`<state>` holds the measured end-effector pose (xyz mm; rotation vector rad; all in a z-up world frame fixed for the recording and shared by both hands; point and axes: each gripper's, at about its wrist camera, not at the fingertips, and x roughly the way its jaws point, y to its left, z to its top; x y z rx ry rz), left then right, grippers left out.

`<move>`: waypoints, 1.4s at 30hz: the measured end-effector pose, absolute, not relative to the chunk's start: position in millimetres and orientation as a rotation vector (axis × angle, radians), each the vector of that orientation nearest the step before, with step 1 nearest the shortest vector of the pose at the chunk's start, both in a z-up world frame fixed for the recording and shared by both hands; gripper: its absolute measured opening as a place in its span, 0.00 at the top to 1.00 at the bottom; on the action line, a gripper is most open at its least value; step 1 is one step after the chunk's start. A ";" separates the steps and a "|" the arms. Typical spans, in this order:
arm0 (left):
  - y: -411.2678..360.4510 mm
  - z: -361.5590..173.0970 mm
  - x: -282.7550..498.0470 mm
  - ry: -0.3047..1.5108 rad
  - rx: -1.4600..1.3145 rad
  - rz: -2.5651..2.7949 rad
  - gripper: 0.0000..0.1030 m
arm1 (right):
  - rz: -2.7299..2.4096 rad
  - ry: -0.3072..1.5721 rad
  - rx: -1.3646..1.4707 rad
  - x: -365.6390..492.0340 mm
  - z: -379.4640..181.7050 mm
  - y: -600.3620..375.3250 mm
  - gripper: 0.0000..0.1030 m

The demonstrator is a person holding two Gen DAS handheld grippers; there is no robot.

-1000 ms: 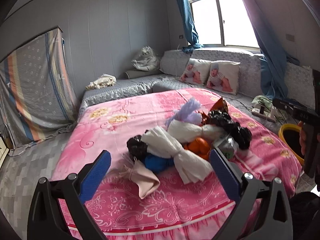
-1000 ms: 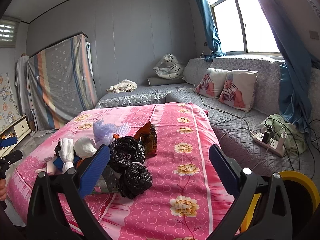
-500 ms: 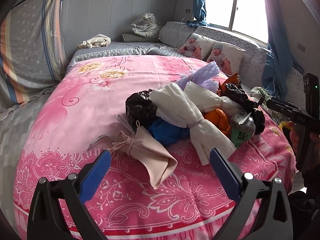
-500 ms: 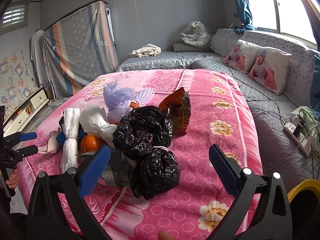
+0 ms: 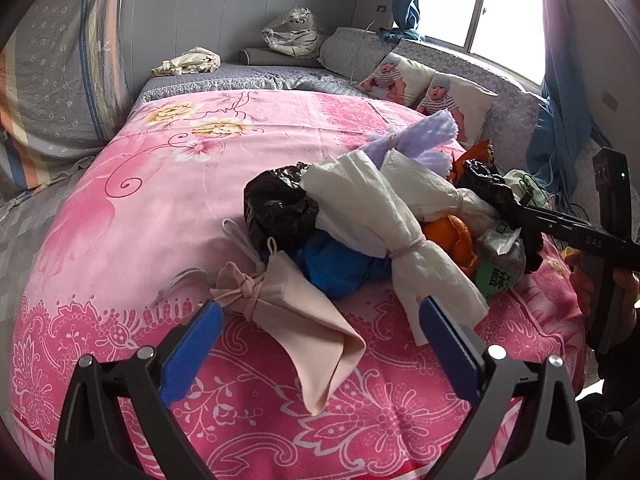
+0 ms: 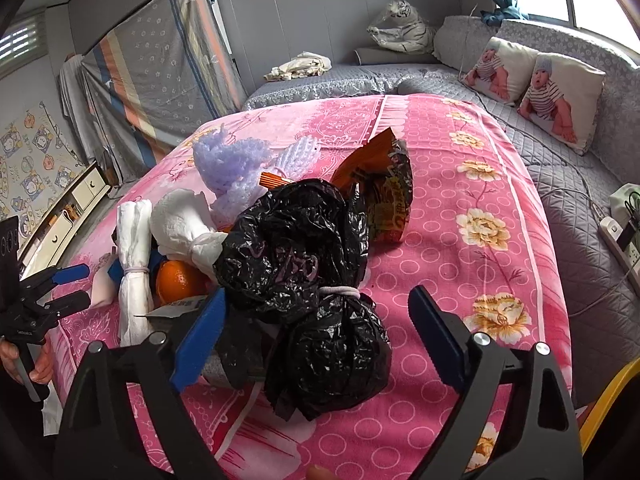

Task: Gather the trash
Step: 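Grasp the black plastic bag with the right gripper while the left gripper grasps the beige cloth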

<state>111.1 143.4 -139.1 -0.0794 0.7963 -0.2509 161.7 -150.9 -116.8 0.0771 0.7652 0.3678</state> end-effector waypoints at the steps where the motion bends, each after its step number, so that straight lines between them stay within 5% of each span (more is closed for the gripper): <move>1: 143.7 -140.2 111.9 0.798 -0.081 -0.248 0.15 | 0.365 0.774 0.082 163.1 -119.3 -152.2 0.17; 5: 145.2 -146.3 116.5 0.819 -0.094 -0.237 0.24 | 0.377 0.812 0.107 170.3 -127.8 -155.6 0.26; 12: 153.9 -156.0 121.2 0.855 -0.121 -0.186 0.57 | 0.387 0.843 0.158 173.4 -134.1 -162.7 0.47; 20: 151.6 -150.8 109.9 0.830 -0.110 -0.177 0.70 | 0.391 0.827 0.204 167.0 -131.2 -172.1 0.67; 39: 157.9 -97.4 58.2 0.633 -0.118 -0.174 0.78 | 0.403 0.637 0.248 93.7 -63.5 -199.1 0.69; 42: 152.8 -82.8 51.4 0.594 -0.099 -0.180 0.85 | 0.395 0.627 0.245 86.1 -60.9 -201.2 0.69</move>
